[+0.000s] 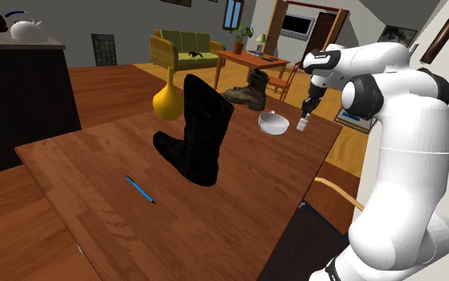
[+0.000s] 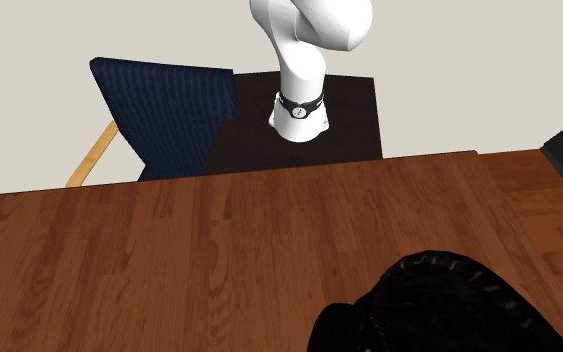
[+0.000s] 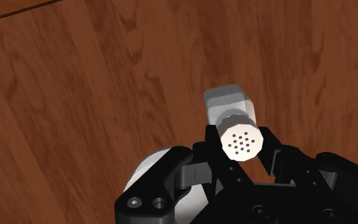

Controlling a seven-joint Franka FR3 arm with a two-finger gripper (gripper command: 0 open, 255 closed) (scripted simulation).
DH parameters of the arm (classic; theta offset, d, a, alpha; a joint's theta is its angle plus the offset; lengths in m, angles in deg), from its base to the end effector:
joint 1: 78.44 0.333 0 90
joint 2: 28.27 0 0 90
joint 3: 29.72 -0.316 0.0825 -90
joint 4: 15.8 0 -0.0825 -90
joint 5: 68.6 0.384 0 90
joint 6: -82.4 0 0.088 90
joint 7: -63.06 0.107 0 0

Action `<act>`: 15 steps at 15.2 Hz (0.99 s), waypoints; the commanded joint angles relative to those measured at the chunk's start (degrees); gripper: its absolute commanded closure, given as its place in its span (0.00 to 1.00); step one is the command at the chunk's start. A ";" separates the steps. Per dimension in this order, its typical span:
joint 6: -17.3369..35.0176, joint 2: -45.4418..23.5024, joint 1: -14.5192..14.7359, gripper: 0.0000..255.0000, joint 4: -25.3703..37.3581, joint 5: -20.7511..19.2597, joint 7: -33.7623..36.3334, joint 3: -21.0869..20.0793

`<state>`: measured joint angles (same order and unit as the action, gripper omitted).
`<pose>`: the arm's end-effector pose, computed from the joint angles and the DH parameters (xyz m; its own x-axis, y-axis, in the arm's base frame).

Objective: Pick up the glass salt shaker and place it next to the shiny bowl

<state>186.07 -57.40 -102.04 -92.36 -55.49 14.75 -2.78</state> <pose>0.5063 -0.4814 0.4621 0.9992 -0.0374 0.0124 -0.0376 -0.9992 0.0127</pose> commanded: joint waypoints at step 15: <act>11.14 -2.40 0.66 1.00 -9.05 1.48 -1.07 -0.92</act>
<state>196.44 -59.45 -101.26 -100.98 -54.21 13.90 -3.63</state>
